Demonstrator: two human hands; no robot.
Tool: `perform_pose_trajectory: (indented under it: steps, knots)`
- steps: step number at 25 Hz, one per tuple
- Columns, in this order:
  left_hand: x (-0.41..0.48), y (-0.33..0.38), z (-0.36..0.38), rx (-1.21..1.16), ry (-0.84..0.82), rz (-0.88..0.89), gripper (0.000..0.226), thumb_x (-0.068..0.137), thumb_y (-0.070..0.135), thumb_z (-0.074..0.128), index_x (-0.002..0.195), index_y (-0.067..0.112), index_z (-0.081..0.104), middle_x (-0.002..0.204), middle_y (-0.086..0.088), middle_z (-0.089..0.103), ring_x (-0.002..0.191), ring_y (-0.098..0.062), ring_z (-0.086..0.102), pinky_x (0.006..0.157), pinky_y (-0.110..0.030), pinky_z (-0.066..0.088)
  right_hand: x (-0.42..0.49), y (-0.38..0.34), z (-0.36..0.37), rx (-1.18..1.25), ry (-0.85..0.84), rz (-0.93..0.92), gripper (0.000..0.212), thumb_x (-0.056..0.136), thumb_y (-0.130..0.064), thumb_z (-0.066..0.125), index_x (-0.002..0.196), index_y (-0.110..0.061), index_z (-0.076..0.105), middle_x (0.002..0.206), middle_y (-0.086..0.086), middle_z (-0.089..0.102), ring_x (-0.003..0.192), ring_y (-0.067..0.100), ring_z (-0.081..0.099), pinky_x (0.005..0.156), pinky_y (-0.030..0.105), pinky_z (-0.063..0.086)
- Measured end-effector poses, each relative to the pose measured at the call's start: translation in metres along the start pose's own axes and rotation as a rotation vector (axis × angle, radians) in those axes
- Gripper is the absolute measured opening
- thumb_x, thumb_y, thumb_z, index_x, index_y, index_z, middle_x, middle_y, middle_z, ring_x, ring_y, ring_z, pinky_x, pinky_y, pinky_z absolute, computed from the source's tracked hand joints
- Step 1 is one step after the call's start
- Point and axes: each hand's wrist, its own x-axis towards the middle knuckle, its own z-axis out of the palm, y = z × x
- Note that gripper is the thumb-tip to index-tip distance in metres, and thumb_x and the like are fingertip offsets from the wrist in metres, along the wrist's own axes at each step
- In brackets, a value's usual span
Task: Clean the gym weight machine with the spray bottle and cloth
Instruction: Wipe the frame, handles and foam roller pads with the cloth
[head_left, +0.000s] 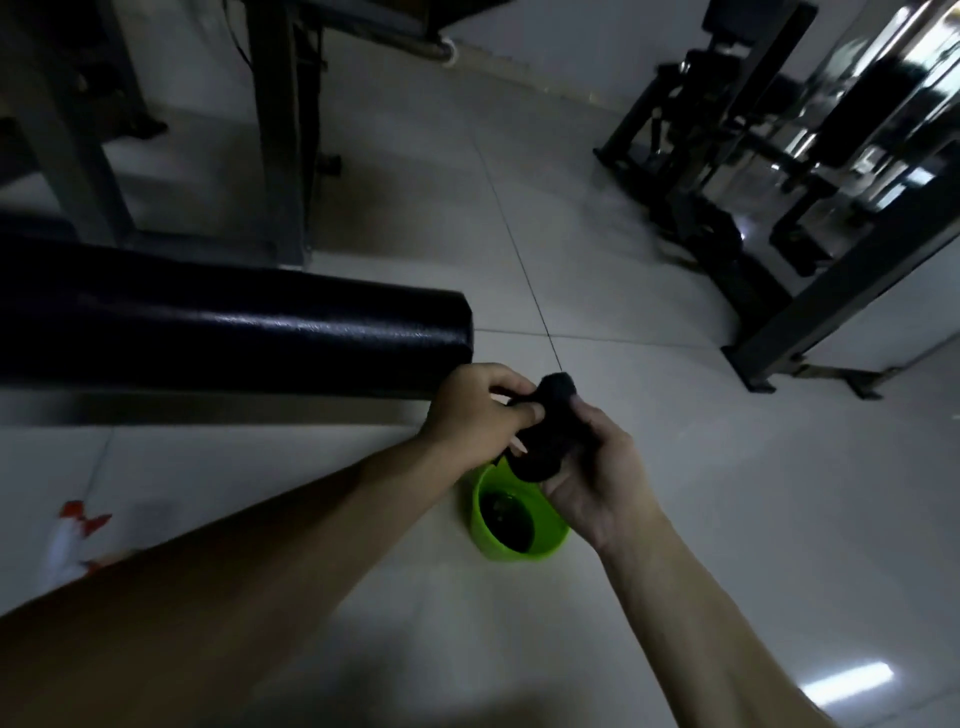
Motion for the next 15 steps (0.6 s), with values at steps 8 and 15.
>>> perform_pose_trajectory:
  steps: [8, 15]
  knots:
    - [-0.034, -0.021, -0.162, 0.251, 0.29, 0.027, 0.014, 0.083, 0.039, 0.077, 0.093, 0.03, 0.075, 0.08, 0.019, 0.071, 0.09, -0.006, 0.07, 0.082, -0.02, 0.052, 0.056, 0.053, 0.139, -1.127, 0.21, -1.092, 0.035, 0.082, -0.008, 0.082, 0.113, -0.018, 0.067, 0.119, 0.003, 0.066, 0.115, 0.014, 0.062, 0.102, 0.031, 0.05]
    - [-0.049, -0.031, -0.308, 0.656, 0.784, 0.262, 0.025, 0.087, 0.026, 0.064, 0.111, 0.033, 0.07, 0.116, 0.01, 0.066, 0.113, -0.022, 0.057, 0.093, -0.041, 0.051, 0.106, 0.139, 0.156, -1.882, -0.274, -1.223, 0.052, 0.101, -0.033, 0.064, 0.151, -0.026, 0.049, 0.161, 0.007, 0.036, 0.145, 0.028, 0.038, 0.122, 0.051, 0.025]
